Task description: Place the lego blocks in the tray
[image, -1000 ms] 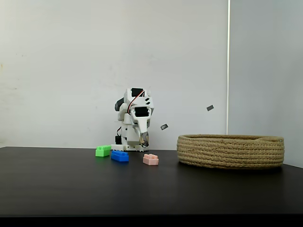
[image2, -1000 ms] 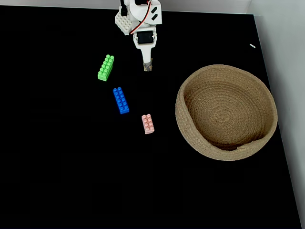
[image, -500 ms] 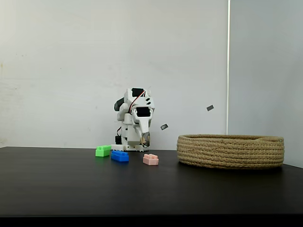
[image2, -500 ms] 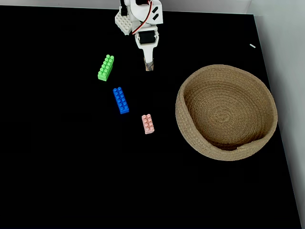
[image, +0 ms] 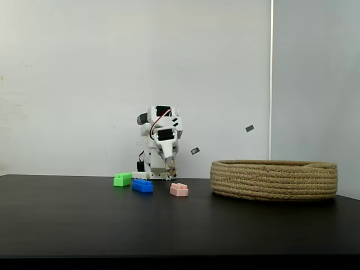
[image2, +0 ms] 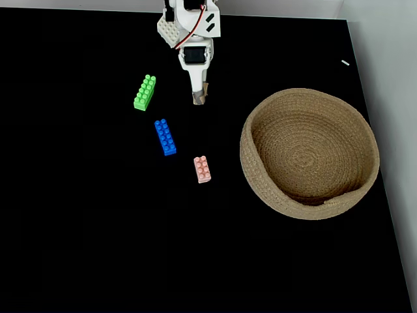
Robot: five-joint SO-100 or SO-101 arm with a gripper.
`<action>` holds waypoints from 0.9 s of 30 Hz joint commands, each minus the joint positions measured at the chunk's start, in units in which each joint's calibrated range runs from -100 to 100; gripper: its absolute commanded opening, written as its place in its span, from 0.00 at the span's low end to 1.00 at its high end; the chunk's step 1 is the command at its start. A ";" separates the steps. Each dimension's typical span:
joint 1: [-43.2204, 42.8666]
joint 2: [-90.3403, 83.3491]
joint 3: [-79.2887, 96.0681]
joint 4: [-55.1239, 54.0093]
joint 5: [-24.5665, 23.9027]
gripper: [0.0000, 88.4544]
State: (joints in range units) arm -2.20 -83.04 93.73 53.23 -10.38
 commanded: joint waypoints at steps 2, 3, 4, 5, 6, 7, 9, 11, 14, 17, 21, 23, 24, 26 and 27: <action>1.46 13.05 -8.96 -3.46 -2.78 0.23; 2.36 15.37 -10.69 -4.21 -3.71 0.25; 3.27 17.69 -12.60 -4.62 -4.44 0.27; 3.93 19.84 -14.79 -4.71 -5.18 0.28; 4.34 22.25 -17.07 -4.71 -5.91 0.28; 4.42 24.65 -19.35 -4.71 -6.69 0.29; 4.34 29.30 -23.55 -4.46 -8.50 0.30; 4.26 33.94 -26.92 -4.46 -9.62 0.31; 5.17 41.16 -31.57 -5.04 -10.35 0.31; 7.23 48.64 -37.23 -5.04 -11.09 0.33; 10.28 56.98 -43.88 -5.79 -11.43 0.35; 11.18 60.42 -46.62 -6.04 -11.67 0.36; 11.60 61.97 -47.90 -6.04 -11.77 0.36; 12.50 64.89 -49.90 -6.04 -11.97 0.36; 12.83 66.27 -50.82 -6.04 -12.01 0.36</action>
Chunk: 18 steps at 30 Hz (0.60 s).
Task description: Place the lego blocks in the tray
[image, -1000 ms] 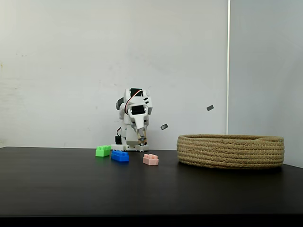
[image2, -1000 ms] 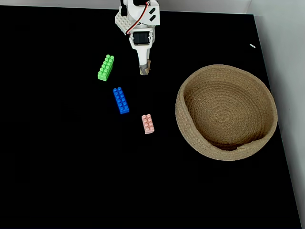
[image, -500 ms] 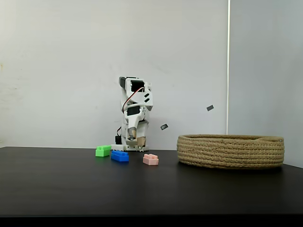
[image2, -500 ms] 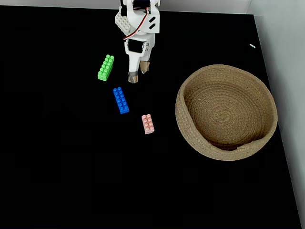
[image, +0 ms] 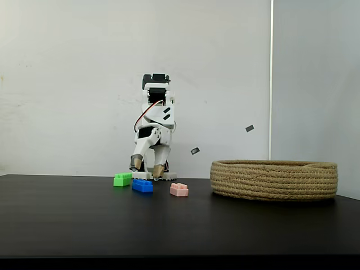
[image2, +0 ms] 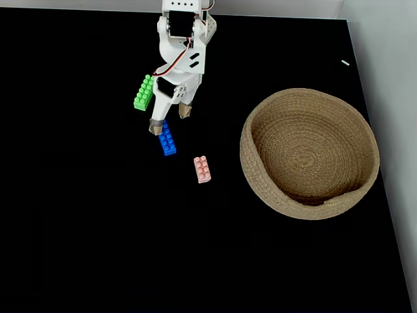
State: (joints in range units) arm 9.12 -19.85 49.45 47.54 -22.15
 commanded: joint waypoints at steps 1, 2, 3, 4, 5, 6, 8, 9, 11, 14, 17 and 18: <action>1.76 4.37 -7.27 -0.35 -0.29 0.36; 2.09 5.57 -8.00 -0.35 -0.29 0.36; 2.42 6.69 -8.54 -0.35 -0.34 0.36; 2.83 7.72 -9.09 -0.35 -0.39 0.36; 3.16 8.58 -9.64 -0.52 -0.44 0.36; 3.49 9.44 -10.19 -0.60 -0.44 0.36; 4.15 10.90 -10.92 -0.85 -0.49 0.35; 4.48 11.42 -11.01 -1.02 -0.59 0.35; 4.89 11.94 -10.92 -1.69 -0.44 0.29; 5.31 11.94 -10.19 -3.10 0.10 0.17; 5.55 11.76 -9.09 -4.69 0.44 0.00; 5.55 11.59 -8.91 -4.77 0.63 0.00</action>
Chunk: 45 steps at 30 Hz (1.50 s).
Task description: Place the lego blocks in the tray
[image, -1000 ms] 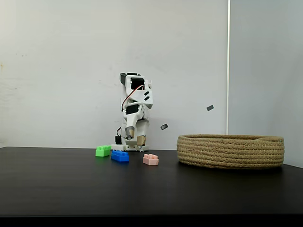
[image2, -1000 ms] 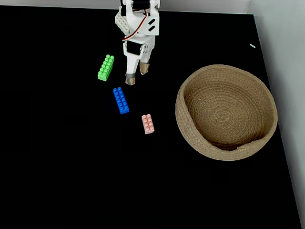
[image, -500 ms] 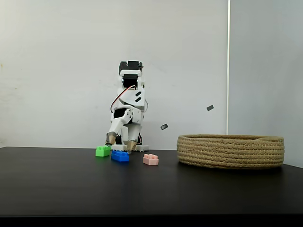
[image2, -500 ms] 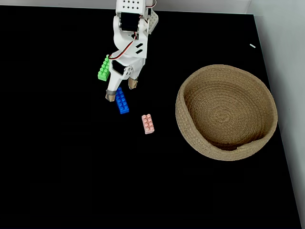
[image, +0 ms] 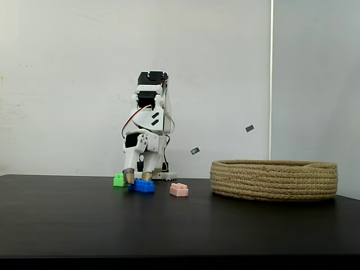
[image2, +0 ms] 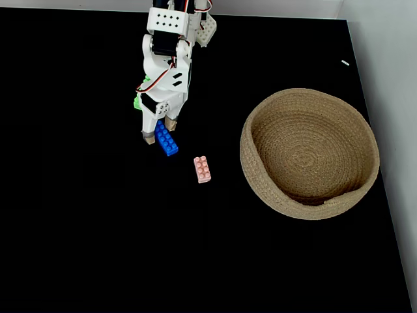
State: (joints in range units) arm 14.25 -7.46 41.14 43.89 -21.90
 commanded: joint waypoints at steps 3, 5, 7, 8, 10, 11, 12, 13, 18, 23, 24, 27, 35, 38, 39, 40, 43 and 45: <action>0.01 -1.74 -0.33 -0.12 0.93 0.00; -0.73 -3.37 -2.15 4.97 1.07 0.00; -2.05 -5.18 -5.89 13.38 0.49 0.00; -3.12 -6.04 -7.90 17.96 -0.29 0.00; -5.59 -8.19 -10.00 25.12 -2.30 0.00; -7.00 -9.30 -10.00 26.71 -3.81 0.00; -8.64 -10.33 -9.72 26.96 -5.23 0.00; -10.29 -11.19 -9.72 26.71 -6.59 0.00; -16.97 -14.20 -9.81 20.63 -12.21 0.00; -22.66 -18.07 -9.63 14.88 -13.58 0.00; -24.23 -19.28 -9.27 13.54 -13.48 0.00; -29.91 -23.32 -6.71 8.96 -12.84 0.00; -37.83 -29.85 2.04 -8.86 -6.69 0.00; -38.90 -28.65 3.96 -17.11 -3.71 0.00; -39.31 -27.88 3.96 -18.86 -2.88 0.00; -39.64 -26.84 3.96 -20.86 -2.49 0.02; -39.97 -24.26 3.41 -25.27 -2.78 0.28; -40.22 -23.06 3.05 -25.44 -2.88 0.36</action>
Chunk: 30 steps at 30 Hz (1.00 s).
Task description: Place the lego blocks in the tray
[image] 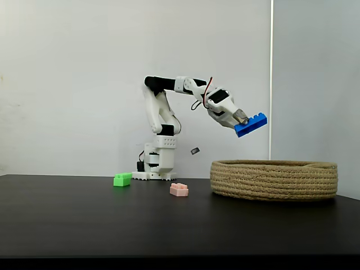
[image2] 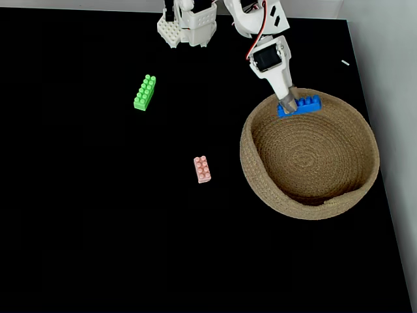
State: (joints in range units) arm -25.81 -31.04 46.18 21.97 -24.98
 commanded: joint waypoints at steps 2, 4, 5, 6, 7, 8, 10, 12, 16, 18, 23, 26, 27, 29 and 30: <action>-0.15 1.21 -1.26 -3.51 -0.20 0.40; -0.07 1.72 -0.26 -3.51 -0.59 0.44; 0.09 1.81 0.20 -3.51 -0.88 0.45; 0.09 1.89 0.56 -3.51 -1.03 0.46; 0.26 1.89 0.84 -3.10 -1.03 0.46; 0.67 1.64 0.84 -1.85 -1.03 0.45; 2.81 1.12 0.11 2.90 -1.47 0.43; 6.28 0.78 -0.08 7.98 -1.22 0.41; 15.67 1.89 0.11 12.40 0.88 0.44; 21.44 3.01 -1.08 12.40 0.39 0.43; 28.86 5.08 -2.81 12.06 -3.13 0.46; 29.77 6.88 -2.45 9.73 -4.69 0.46; 29.44 8.69 -3.36 9.31 -5.03 0.48; 28.86 14.45 -6.73 9.73 -5.81 0.48; 28.86 17.37 -8.19 9.81 -6.15 0.48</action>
State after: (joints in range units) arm 3.01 -19.76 45.65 32.44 -29.91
